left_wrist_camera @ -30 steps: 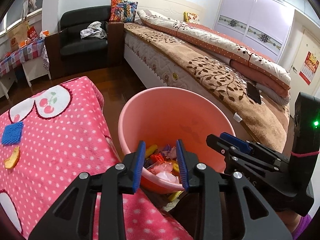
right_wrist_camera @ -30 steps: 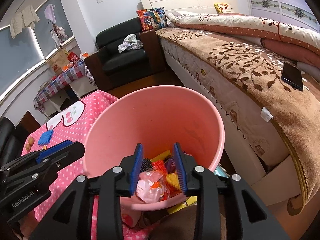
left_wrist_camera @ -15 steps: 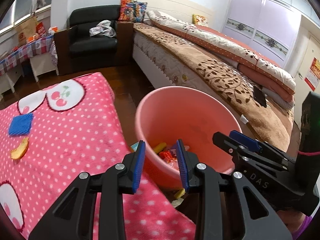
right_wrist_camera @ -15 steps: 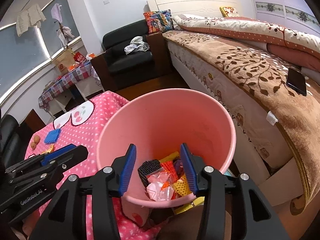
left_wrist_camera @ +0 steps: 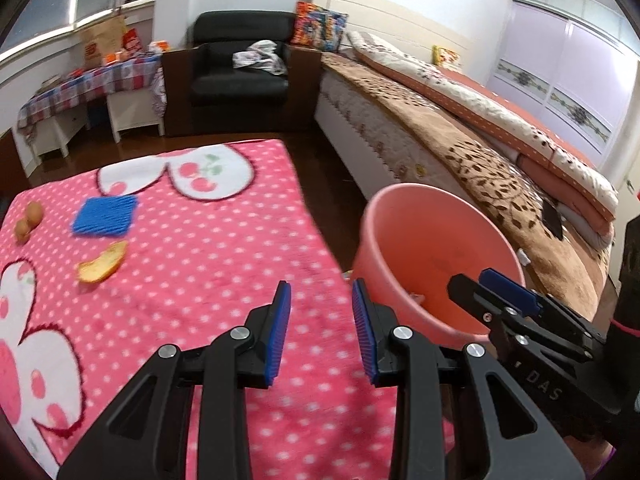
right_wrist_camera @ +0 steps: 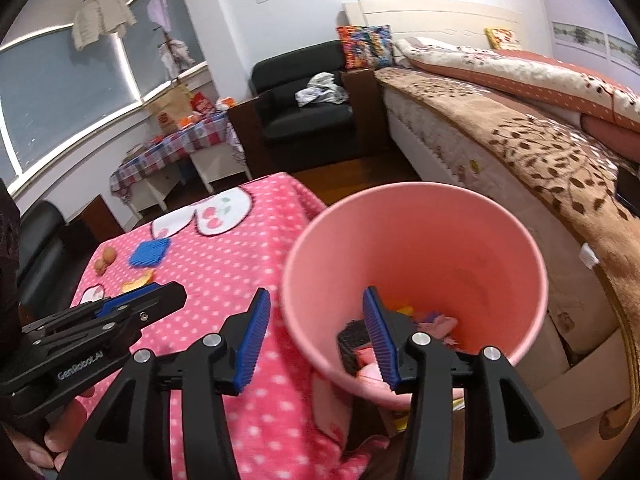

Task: Collect trash
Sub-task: 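Move both open grippers back over the yellow chip and blue mesh pad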

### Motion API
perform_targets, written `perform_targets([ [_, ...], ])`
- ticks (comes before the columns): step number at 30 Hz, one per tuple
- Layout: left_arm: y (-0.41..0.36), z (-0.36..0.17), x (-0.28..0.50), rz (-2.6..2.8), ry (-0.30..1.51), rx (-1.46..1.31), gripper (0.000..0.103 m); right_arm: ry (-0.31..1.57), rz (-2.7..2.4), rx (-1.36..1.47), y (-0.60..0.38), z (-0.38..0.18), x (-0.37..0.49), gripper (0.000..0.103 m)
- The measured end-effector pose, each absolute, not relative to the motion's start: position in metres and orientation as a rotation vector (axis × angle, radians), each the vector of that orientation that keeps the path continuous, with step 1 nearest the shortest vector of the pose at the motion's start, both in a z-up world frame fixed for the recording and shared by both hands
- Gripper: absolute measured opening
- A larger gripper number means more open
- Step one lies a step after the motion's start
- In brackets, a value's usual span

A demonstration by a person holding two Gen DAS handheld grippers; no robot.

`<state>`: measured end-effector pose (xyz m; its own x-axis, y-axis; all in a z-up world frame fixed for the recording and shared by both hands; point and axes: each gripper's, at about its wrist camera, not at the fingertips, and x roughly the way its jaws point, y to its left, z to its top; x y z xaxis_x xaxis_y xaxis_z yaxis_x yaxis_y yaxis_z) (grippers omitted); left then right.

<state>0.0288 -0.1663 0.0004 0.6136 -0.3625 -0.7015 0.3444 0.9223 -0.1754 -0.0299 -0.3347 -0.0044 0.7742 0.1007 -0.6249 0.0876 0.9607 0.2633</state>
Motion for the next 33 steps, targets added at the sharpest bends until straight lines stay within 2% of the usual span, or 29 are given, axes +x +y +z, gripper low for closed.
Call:
perform_targets([
  [23,-0.004,-0.021,0.063,-0.061,0.829,-0.225,0.032,0.745,0.206,0.188,-0.229,-0.014,0.016,0.048],
  [33,0.017,-0.041,0.094,-0.039,0.873,-0.298,0.032,0.766,0.266,0.147,-0.196,-0.021,0.047,0.048],
])
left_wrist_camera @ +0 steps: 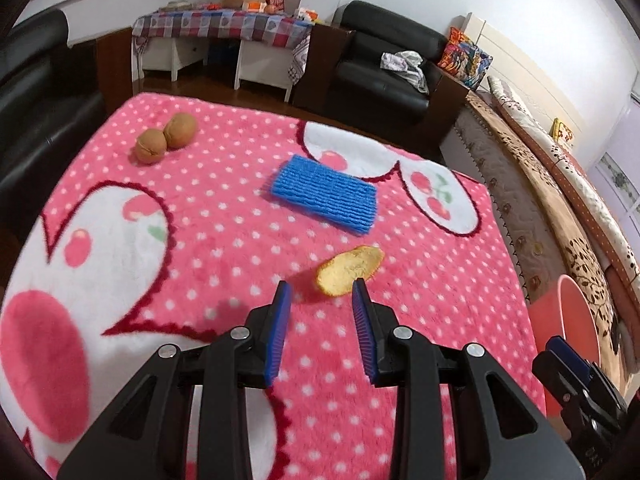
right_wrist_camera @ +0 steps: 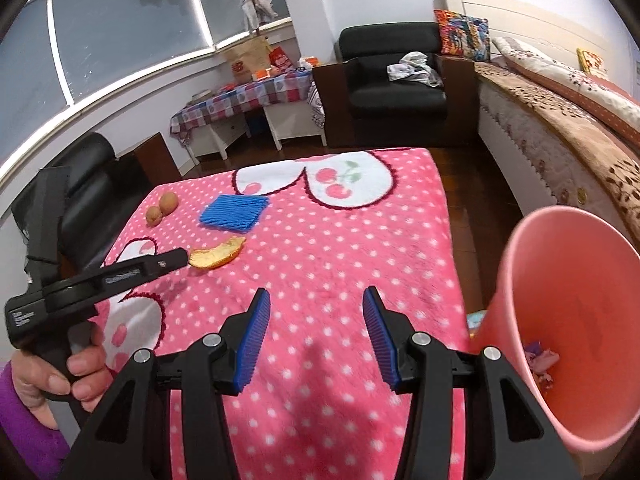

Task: Collect trash
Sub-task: 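Move both open grippers back over the yellow chip and blue mesh pad, then grasp the yellow chip with the left gripper while the right gripper grasps the blue mesh pad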

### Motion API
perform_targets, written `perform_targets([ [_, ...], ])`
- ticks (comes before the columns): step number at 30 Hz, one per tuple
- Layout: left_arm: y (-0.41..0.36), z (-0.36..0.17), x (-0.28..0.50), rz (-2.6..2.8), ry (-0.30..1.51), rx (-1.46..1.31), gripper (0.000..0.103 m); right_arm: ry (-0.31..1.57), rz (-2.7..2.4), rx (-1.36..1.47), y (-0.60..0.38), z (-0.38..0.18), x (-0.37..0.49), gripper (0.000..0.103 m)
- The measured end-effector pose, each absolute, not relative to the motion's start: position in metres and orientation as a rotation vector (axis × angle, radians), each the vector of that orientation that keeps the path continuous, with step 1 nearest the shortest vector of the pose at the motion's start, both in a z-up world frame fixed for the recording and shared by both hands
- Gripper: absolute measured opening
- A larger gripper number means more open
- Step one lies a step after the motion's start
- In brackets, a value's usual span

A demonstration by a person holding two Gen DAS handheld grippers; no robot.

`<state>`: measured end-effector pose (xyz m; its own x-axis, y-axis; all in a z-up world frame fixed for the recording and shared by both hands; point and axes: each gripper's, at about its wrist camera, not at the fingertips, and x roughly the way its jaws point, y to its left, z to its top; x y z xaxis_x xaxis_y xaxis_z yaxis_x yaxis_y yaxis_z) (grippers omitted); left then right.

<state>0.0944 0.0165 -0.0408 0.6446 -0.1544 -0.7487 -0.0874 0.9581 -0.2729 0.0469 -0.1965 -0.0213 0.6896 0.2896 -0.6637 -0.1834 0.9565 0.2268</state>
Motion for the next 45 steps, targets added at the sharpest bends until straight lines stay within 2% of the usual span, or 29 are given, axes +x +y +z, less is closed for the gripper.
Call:
perform_targets([
  [4,0.010,-0.050,0.107,-0.051,0.885,-0.307,0.031,0.772,0.273,0.135,-0.189,-0.023,0.060,0.048],
  [5,0.008,-0.051,0.109,-0.051,0.885,-0.297,0.028,0.776,0.275,0.135,-0.187,-0.024,0.065,0.048],
  [6,0.005,-0.053,0.111,-0.052,0.889,-0.286,0.017,0.779,0.278,0.136,-0.186,-0.025,0.069,0.048],
  [8,0.003,-0.058,0.115,-0.046,0.907,-0.278,0.007,0.784,0.285,0.137,-0.181,-0.026,0.077,0.048],
  [11,0.010,-0.064,0.117,-0.045,0.922,-0.317,0.004,0.790,0.308,0.131,-0.170,-0.029,0.093,0.048],
  [20,0.049,-0.057,0.099,0.030,0.889,-0.360,0.003,0.799,0.424,0.055,-0.119,-0.033,0.138,0.048],
  [34,0.086,-0.061,0.086,0.061,0.894,-0.399,0.004,0.874,0.499,-0.282,-0.024,-0.067,0.197,0.048],
  [36,0.087,-0.061,0.085,0.058,0.895,-0.402,0.003,0.860,0.487,-0.294,-0.022,-0.070,0.200,0.043],
  [37,0.087,-0.061,0.085,0.057,0.893,-0.402,0.003,0.858,0.481,-0.296,-0.021,-0.070,0.201,0.037],
  [38,0.087,-0.062,0.085,0.057,0.893,-0.401,0.003,0.851,0.473,-0.291,-0.022,-0.070,0.202,0.024],
  [40,0.087,-0.062,0.085,0.057,0.892,-0.400,0.003,0.857,0.463,-0.266,-0.027,-0.070,0.204,0.010],
  [41,0.087,-0.061,0.084,0.057,0.891,-0.399,0.003,0.863,0.468,-0.248,-0.029,-0.069,0.205,0.006],
  [45,0.084,-0.058,0.082,0.058,0.883,-0.393,0.003,0.876,0.480,-0.162,-0.046,-0.061,0.201,0.005],
])
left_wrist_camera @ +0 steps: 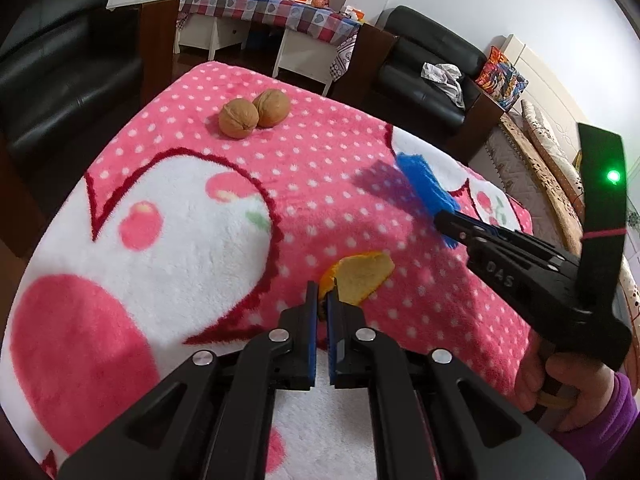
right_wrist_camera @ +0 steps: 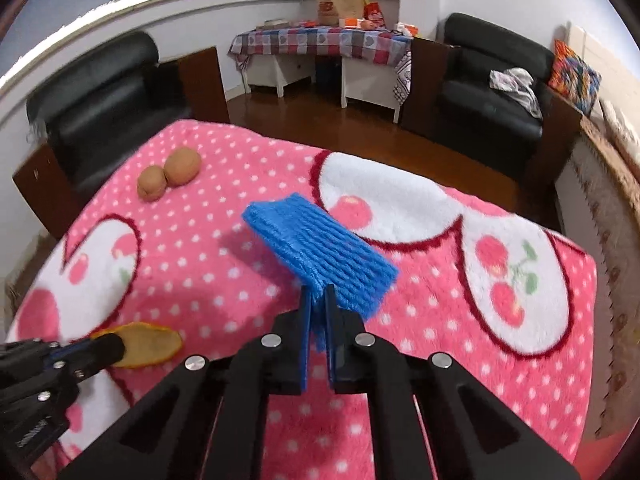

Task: Collect trash
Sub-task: 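Grasp the yellow chip with the left gripper while the right gripper grasps the blue mesh pad, then carry the yellow chip and blue mesh pad in both grippers over the pink bucket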

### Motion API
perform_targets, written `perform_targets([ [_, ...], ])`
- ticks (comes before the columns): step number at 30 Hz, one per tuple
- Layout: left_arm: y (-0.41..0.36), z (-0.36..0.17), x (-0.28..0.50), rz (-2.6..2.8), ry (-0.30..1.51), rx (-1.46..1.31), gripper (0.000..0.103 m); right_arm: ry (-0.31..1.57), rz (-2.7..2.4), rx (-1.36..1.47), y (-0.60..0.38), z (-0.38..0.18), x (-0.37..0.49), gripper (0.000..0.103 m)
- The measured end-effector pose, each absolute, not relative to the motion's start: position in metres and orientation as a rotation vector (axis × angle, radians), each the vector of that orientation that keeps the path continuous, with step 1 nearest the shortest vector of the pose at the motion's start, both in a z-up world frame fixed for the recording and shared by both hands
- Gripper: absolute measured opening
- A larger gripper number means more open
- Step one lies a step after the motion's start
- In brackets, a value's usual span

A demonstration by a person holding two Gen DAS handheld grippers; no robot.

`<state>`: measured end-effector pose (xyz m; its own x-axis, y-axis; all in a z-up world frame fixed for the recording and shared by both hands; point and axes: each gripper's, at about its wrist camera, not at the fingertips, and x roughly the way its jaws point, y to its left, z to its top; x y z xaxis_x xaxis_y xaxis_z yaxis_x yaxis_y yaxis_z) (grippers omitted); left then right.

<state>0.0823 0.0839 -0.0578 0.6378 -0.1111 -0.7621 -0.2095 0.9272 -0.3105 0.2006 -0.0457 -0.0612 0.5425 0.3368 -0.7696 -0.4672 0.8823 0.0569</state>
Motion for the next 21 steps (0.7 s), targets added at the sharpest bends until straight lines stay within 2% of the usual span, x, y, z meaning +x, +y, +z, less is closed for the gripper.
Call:
perform_targets([
  [21,0.034,-0.024,0.042,-0.024,0.835,-0.314,0.003,0.835,0.458,0.069,-0.130,-0.017,0.071,0.005],
])
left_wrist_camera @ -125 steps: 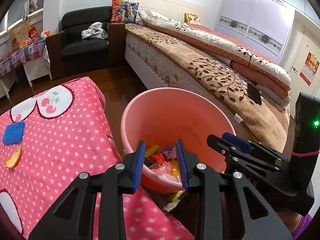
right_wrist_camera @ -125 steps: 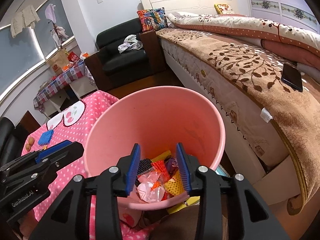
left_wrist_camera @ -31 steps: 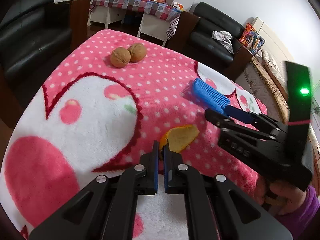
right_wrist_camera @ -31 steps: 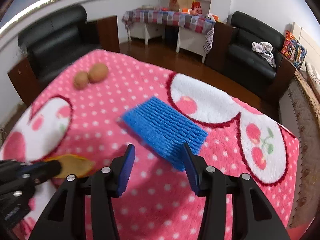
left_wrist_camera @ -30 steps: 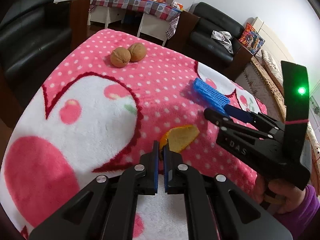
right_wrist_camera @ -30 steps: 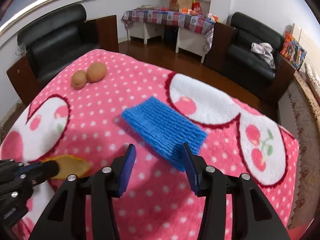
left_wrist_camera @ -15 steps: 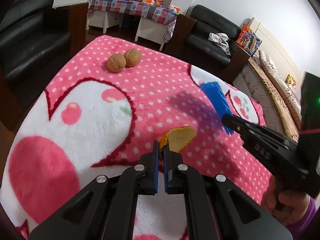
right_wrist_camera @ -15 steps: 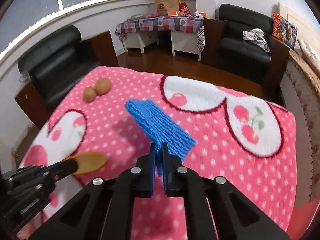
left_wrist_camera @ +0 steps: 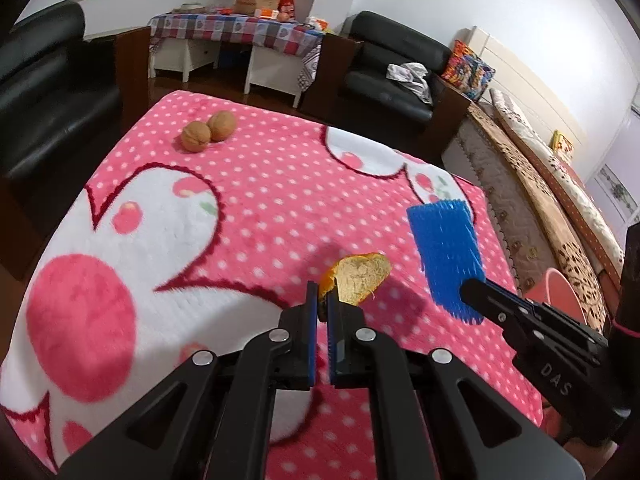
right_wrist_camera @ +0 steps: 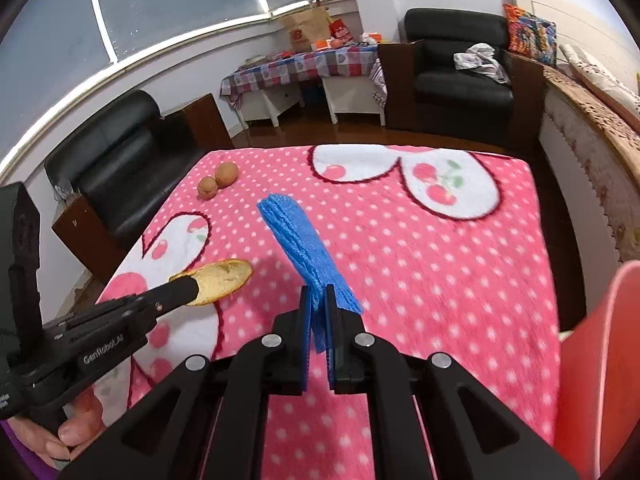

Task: Collect trash
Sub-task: 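Carry the yellow chip and blue mesh pad in both grippers over the pink bucket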

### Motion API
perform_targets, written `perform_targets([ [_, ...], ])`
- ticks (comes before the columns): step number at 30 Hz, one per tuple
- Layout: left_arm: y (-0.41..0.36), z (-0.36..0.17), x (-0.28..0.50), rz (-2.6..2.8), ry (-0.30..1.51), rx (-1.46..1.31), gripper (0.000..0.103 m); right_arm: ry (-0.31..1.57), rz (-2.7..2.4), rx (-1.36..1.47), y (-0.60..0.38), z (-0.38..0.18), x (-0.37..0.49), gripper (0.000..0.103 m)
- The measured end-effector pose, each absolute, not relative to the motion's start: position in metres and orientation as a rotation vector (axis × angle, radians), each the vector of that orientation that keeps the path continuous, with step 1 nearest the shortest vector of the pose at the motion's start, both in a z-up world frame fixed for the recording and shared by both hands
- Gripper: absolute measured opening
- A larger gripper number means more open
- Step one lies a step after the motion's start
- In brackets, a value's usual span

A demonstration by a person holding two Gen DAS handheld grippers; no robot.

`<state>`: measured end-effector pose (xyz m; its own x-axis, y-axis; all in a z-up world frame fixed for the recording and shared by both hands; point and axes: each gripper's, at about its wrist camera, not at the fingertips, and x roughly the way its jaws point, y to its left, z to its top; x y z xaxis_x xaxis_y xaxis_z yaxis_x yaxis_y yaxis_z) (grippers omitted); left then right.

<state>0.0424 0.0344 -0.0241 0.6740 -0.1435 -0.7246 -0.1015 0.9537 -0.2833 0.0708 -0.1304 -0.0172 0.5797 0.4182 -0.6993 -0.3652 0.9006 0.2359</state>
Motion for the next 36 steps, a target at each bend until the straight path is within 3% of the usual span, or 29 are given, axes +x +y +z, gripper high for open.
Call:
perform_targets([
  [36,-0.146,0.012,0.015,-0.358,0.765,-0.101,0.003,0.714,0.051,0.332,-0.336,0.003,-0.040,0.006],
])
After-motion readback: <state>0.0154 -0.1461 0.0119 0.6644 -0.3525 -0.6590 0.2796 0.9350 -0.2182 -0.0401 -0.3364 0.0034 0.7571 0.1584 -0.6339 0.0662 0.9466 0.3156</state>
